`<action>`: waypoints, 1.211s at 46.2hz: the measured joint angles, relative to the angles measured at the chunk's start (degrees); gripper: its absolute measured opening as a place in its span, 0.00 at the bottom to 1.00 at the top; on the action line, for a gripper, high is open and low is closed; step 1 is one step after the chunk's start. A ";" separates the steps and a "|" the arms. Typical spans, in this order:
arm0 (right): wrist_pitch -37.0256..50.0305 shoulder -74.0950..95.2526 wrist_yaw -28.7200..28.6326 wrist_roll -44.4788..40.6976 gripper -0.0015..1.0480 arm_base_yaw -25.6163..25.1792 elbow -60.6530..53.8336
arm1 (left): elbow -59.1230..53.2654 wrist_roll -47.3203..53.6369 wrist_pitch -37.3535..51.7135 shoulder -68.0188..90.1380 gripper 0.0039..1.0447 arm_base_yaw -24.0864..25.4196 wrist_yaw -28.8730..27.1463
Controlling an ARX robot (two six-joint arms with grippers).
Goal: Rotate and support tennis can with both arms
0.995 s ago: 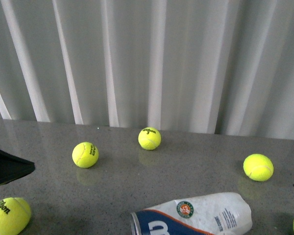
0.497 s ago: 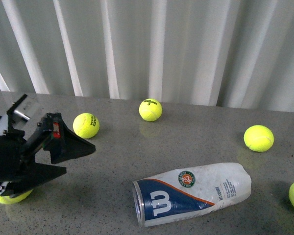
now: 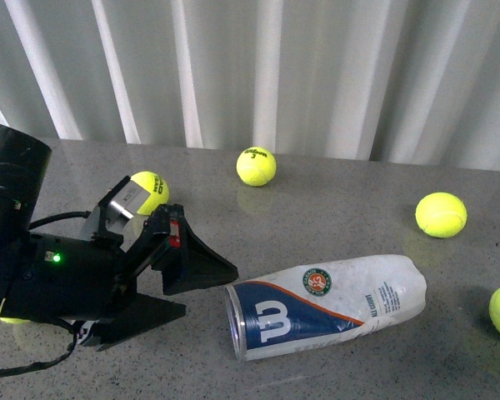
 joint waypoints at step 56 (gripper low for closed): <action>0.00 0.00 0.00 0.00 0.93 0.00 0.00 | 2.78 -28.04 23.21 9.01 0.43 -10.86 -0.63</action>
